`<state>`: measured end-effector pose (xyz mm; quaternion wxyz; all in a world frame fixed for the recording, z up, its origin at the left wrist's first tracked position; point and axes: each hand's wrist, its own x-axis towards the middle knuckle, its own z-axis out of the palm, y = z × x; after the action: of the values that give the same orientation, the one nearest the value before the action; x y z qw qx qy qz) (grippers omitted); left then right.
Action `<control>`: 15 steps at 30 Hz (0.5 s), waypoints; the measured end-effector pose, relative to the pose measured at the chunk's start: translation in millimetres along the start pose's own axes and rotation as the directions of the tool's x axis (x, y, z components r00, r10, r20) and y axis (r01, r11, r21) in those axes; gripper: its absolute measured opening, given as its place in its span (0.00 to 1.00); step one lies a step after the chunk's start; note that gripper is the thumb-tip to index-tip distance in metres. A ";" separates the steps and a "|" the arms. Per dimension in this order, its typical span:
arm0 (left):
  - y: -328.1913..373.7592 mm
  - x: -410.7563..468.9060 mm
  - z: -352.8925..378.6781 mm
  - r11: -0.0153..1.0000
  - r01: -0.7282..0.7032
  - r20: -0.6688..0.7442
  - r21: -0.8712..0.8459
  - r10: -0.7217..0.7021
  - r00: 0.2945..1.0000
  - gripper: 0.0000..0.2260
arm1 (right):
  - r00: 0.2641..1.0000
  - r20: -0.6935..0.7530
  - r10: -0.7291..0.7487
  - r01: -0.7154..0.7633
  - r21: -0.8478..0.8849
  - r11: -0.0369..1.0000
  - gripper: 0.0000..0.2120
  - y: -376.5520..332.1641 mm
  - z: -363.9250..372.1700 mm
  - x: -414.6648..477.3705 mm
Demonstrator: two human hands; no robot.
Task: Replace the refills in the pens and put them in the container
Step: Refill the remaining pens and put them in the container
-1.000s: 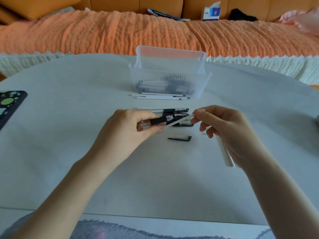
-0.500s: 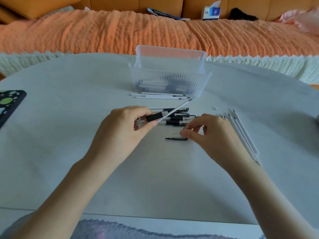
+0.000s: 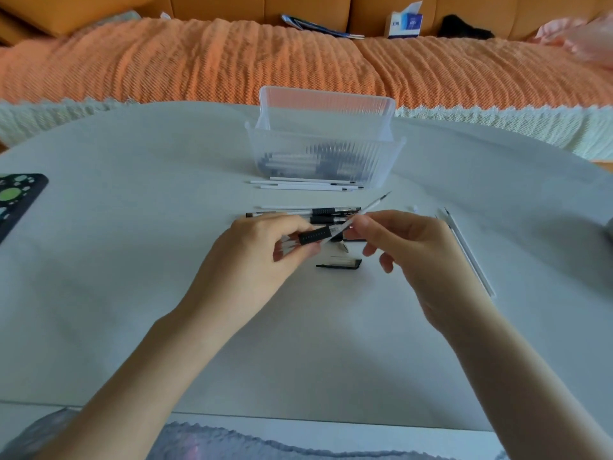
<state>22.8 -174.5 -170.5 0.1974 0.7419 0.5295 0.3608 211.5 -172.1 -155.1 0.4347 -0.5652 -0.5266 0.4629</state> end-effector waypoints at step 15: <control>-2.3 -0.8 1.2 0.997 -0.049 0.086 0.053 0.045 0.995 0.14 | 0.940 -0.311 -0.139 -0.100 -0.643 0.760 0.05 4.0 -56.4 17.5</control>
<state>22.1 -174.3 -173.1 0.1907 0.7739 0.5128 0.3190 267.9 -155.1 -149.3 0.3008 -0.7459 -0.5770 0.1421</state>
